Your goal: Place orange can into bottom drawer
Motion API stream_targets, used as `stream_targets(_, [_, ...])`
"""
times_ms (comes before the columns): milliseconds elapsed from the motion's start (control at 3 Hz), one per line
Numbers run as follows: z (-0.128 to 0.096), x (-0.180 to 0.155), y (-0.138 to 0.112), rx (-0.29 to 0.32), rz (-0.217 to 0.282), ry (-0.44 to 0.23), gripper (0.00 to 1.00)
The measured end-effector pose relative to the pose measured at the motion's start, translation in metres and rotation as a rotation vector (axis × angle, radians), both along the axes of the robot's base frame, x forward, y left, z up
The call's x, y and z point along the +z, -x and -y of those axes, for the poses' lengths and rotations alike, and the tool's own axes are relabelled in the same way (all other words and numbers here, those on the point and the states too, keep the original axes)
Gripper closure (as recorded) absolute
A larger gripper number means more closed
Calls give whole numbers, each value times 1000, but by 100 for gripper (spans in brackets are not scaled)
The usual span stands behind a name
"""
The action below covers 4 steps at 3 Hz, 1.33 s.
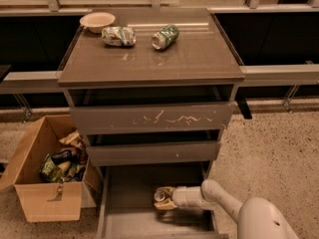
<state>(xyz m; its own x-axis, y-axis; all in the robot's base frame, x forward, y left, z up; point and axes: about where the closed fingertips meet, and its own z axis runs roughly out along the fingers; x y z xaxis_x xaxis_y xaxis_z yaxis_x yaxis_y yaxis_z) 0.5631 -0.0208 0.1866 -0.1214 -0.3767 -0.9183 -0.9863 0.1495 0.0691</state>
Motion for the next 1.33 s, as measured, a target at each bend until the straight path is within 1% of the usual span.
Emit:
stream_targets(333, [0, 0, 0, 0, 0, 0, 28])
stream_targets(667, [6, 19, 9, -4, 28, -41, 5])
stream_targets(1000, [16, 50, 20, -4, 60, -62, 0])
stream_targets(1333, [21, 81, 36, 11, 68, -76, 0])
